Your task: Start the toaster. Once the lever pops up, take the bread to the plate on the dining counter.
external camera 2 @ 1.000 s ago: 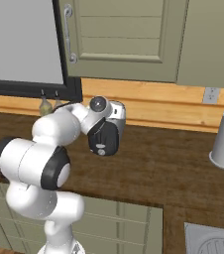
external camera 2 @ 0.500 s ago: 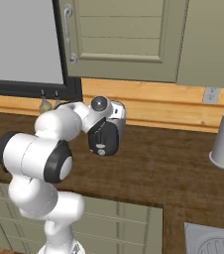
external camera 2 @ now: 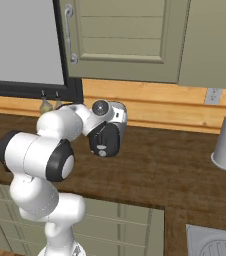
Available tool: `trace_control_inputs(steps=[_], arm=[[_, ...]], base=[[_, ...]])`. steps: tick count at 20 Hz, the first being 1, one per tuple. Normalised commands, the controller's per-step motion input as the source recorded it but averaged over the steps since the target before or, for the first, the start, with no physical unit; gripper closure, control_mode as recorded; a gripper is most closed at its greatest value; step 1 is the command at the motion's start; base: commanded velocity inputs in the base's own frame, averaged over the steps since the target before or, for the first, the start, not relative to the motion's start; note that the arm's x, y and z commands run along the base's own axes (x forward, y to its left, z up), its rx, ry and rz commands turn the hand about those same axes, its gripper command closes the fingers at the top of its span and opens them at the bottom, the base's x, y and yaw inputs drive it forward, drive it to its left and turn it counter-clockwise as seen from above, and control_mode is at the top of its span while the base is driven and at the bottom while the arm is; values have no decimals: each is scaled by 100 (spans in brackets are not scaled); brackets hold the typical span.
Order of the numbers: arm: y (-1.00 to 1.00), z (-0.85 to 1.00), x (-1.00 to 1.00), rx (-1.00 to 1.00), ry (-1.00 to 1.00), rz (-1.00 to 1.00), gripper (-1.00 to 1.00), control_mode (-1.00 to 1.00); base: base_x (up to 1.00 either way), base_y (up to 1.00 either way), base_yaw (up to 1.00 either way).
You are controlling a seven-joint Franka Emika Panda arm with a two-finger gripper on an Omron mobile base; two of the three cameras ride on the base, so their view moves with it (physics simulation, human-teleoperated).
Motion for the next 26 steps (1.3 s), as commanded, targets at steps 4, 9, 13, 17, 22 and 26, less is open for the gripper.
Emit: trace_control_inputs(steps=[4,9,13,17,22,26], arm=[[0,-1,-7,0,0,0,-100,-100],[0,0,0,0,0,0,-100,-100],[0,0,4,0,0,0,-100,-100],[-1,0,13,0,0,0,-100,-100],[0,0,7,0,1,0,-100,-100],[0,0,0,0,0,0,-100,-100]], base=[[0,0,0],[0,0,0],[0,0,0],[0,0,0],[0,0,0],[0,0,0]])
